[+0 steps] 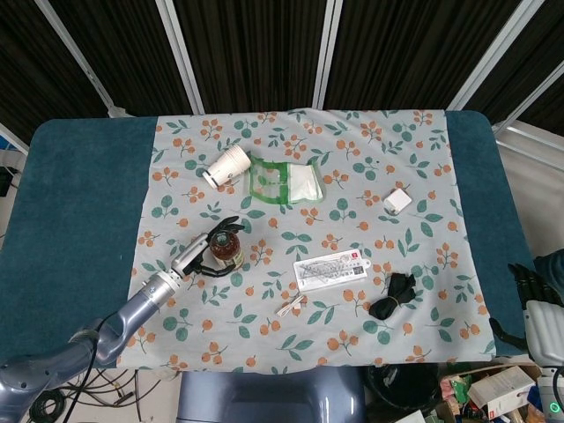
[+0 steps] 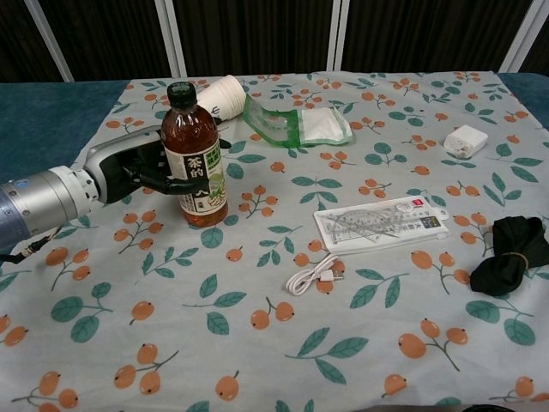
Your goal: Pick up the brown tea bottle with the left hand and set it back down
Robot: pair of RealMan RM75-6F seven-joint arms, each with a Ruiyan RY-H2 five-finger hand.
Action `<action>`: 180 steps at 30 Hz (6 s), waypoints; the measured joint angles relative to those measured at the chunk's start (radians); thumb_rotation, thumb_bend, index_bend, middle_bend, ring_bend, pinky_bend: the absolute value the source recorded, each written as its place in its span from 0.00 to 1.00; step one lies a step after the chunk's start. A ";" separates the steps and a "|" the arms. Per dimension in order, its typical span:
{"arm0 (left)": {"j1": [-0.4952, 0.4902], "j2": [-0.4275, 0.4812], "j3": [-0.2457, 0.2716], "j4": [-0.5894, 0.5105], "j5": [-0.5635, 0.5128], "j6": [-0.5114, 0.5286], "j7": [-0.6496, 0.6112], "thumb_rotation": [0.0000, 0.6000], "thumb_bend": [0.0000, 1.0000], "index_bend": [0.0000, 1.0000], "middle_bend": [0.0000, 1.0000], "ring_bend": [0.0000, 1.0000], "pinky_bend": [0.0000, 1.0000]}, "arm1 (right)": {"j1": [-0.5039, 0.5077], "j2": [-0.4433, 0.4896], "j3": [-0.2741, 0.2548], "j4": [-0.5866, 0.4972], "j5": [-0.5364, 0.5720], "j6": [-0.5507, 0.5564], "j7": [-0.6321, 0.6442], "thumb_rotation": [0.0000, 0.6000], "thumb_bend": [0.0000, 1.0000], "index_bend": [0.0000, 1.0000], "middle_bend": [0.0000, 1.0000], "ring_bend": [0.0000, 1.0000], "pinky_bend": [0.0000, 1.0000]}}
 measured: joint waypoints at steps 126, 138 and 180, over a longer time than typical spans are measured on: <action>-0.052 0.706 -0.159 -0.945 0.154 0.056 -0.575 1.00 0.55 0.34 0.43 0.37 0.51 | 0.000 -0.003 -0.004 -0.013 0.006 -0.005 -0.018 1.00 0.19 0.00 0.05 0.06 0.15; -0.020 0.640 -0.105 -0.865 0.157 0.066 -0.343 1.00 0.55 0.34 0.43 0.37 0.51 | -0.001 -0.002 -0.001 -0.009 0.007 -0.002 -0.011 1.00 0.19 0.00 0.05 0.06 0.15; 0.040 -0.037 -0.035 -0.009 -0.026 0.024 0.137 1.00 0.35 0.24 0.27 0.21 0.40 | -0.002 -0.005 -0.001 0.014 -0.019 0.013 0.010 1.00 0.19 0.00 0.05 0.06 0.15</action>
